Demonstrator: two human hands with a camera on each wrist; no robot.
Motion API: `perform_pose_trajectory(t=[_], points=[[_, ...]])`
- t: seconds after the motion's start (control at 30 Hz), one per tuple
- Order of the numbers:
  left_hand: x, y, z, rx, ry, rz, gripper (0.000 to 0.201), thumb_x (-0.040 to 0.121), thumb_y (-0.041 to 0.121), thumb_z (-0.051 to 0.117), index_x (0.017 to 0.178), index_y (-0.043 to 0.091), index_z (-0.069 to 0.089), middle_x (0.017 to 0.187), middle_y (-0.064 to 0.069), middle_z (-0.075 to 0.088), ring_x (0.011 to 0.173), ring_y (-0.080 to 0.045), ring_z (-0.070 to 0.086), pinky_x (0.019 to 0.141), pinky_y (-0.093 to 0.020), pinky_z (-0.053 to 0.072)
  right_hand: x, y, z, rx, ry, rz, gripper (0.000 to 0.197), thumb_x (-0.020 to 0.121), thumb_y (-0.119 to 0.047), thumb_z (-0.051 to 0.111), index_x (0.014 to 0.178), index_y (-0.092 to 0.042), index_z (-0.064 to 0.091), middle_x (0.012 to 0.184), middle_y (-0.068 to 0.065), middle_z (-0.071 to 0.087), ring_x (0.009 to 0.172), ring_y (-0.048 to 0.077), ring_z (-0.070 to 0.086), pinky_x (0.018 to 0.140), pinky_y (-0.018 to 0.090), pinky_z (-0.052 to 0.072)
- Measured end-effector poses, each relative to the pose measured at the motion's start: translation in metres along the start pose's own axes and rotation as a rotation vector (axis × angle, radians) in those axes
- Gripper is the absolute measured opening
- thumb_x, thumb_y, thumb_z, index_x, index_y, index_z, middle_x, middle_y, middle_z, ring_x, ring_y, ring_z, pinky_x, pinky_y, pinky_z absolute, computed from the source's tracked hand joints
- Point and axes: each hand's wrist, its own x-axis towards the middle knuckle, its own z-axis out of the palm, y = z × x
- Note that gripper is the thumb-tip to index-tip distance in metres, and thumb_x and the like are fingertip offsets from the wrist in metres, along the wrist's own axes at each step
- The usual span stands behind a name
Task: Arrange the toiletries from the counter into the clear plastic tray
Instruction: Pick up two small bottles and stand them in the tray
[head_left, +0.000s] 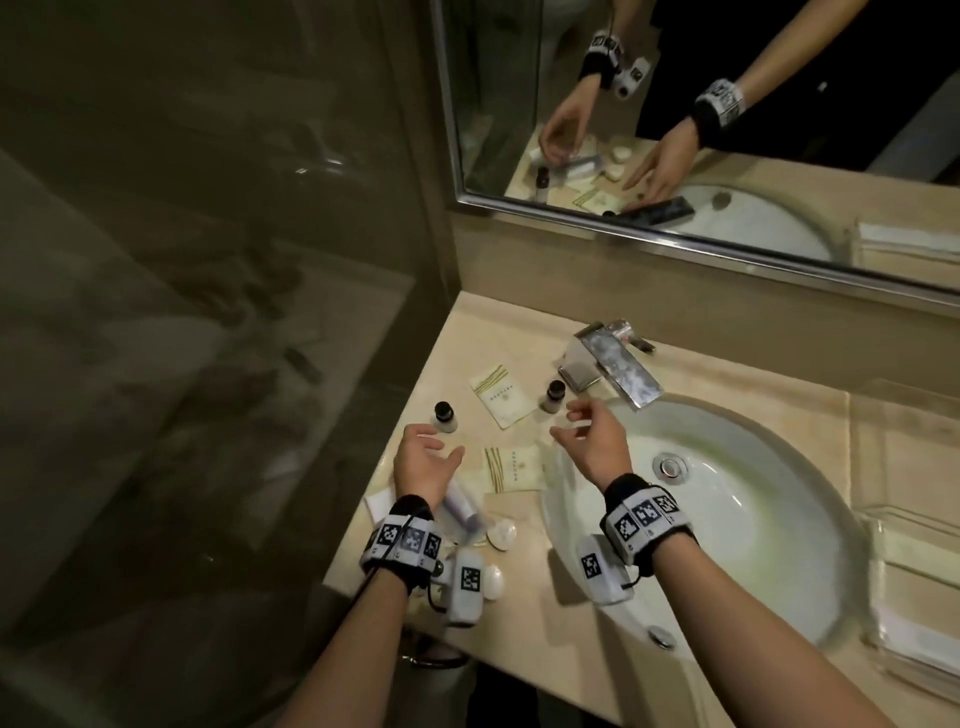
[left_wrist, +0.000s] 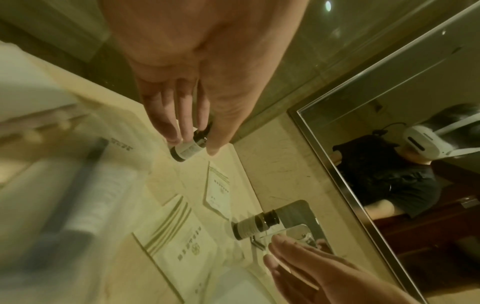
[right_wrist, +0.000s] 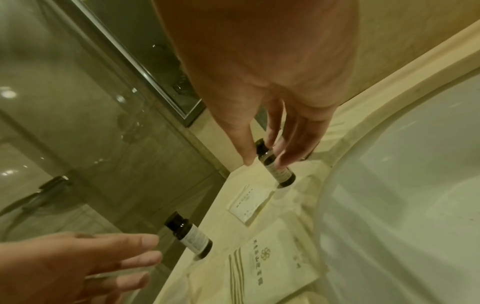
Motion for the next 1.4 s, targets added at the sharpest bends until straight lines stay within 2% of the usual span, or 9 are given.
perform_pose_trajectory(t=[0.17, 0.37, 0.6, 0.73, 0.87, 0.93, 1.07, 1.23, 1.4], points=[[0.040, 0.000, 0.004, 0.051, 0.010, 0.061, 0.055, 0.074, 0.012, 0.079, 0.122, 0.013, 0.052, 0.107, 0.002, 0.052, 0.086, -0.021, 0.060, 0.076, -0.025, 0.045, 0.035, -0.003, 0.024, -0.131, 0.098, 0.032, 0.052, 0.079, -0.013, 0.078, 0.123, -0.015, 0.051, 0.118, 0.008, 0.060, 0.099, 0.023, 0.062, 0.090, 0.038, 0.054], [0.061, -0.010, 0.011, 0.011, -0.002, 0.100, 0.037, 0.074, 0.010, 0.077, 0.108, 0.017, 0.065, 0.105, -0.007, 0.068, 0.078, -0.020, 0.067, 0.076, -0.026, 0.052, 0.048, -0.002, 0.037, -0.156, 0.123, 0.014, 0.042, 0.081, -0.014, 0.075, 0.121, -0.016, 0.061, 0.122, 0.008, 0.063, 0.110, 0.025, 0.062, 0.103, 0.040, 0.049], [0.057, 0.008, 0.010, -0.001, -0.055, 0.119, 0.032, 0.076, 0.021, 0.077, 0.104, 0.009, 0.067, 0.092, -0.011, 0.071, 0.085, -0.022, 0.066, 0.076, -0.027, 0.050, 0.027, -0.015, 0.022, -0.064, 0.108, -0.109, 0.038, 0.086, -0.015, 0.071, 0.123, -0.012, 0.063, 0.117, 0.008, 0.068, 0.099, 0.018, 0.063, 0.086, 0.022, 0.049], [0.040, 0.043, 0.016, -0.104, -0.164, 0.222, 0.030, 0.082, 0.029, 0.072, 0.106, 0.013, 0.068, 0.097, -0.003, 0.071, 0.087, -0.017, 0.066, 0.080, -0.036, 0.056, 0.004, -0.039, -0.006, 0.060, 0.085, -0.178, 0.037, 0.086, -0.019, 0.073, 0.120, -0.016, 0.059, 0.103, -0.007, 0.068, 0.086, 0.004, 0.065, 0.073, 0.009, 0.046], [0.013, 0.085, 0.023, -0.245, -0.299, 0.294, 0.030, 0.087, 0.025, 0.067, 0.112, 0.009, 0.065, 0.098, -0.001, 0.069, 0.089, -0.027, 0.070, 0.077, -0.034, 0.059, -0.015, -0.059, -0.044, 0.230, 0.055, -0.214, 0.031, 0.086, -0.019, 0.073, 0.112, -0.020, 0.057, 0.101, 0.004, 0.072, 0.089, 0.013, 0.068, 0.081, 0.025, 0.053], [-0.004, 0.104, 0.032, -0.299, -0.368, 0.308, 0.030, 0.088, 0.023, 0.065, 0.114, 0.008, 0.064, 0.097, 0.002, 0.066, 0.085, -0.024, 0.072, 0.076, -0.031, 0.060, -0.023, -0.062, -0.067, 0.318, 0.041, -0.218, 0.032, 0.087, -0.013, 0.071, 0.115, -0.017, 0.056, 0.107, 0.009, 0.070, 0.094, 0.012, 0.068, 0.088, 0.024, 0.053], [-0.040, 0.132, 0.064, -0.349, -0.472, 0.342, 0.030, 0.088, 0.024, 0.065, 0.114, 0.009, 0.064, 0.103, -0.005, 0.070, 0.085, -0.023, 0.072, 0.080, -0.039, 0.059, -0.041, -0.052, -0.117, 0.459, 0.033, -0.189, 0.036, 0.093, -0.008, 0.063, 0.128, -0.009, 0.056, 0.116, 0.008, 0.066, 0.106, 0.027, 0.068, 0.095, 0.043, 0.055], [-0.081, 0.146, 0.112, -0.315, -0.600, 0.329, 0.038, 0.088, 0.025, 0.067, 0.121, 0.007, 0.059, 0.112, -0.012, 0.069, 0.086, -0.027, 0.072, 0.078, -0.035, 0.060, -0.062, -0.021, -0.172, 0.585, 0.044, -0.152, 0.035, 0.095, -0.012, 0.060, 0.130, -0.009, 0.057, 0.123, 0.013, 0.061, 0.104, 0.027, 0.069, 0.088, 0.044, 0.058], [-0.150, 0.158, 0.182, -0.252, -0.745, 0.379, 0.042, 0.083, 0.010, 0.071, 0.123, 0.006, 0.056, 0.116, -0.016, 0.066, 0.102, -0.029, 0.067, 0.083, -0.039, 0.059, -0.088, 0.034, -0.254, 0.596, 0.142, -0.121, 0.039, 0.089, -0.010, 0.068, 0.126, -0.004, 0.058, 0.122, 0.017, 0.061, 0.092, 0.027, 0.072, 0.074, 0.033, 0.061]])
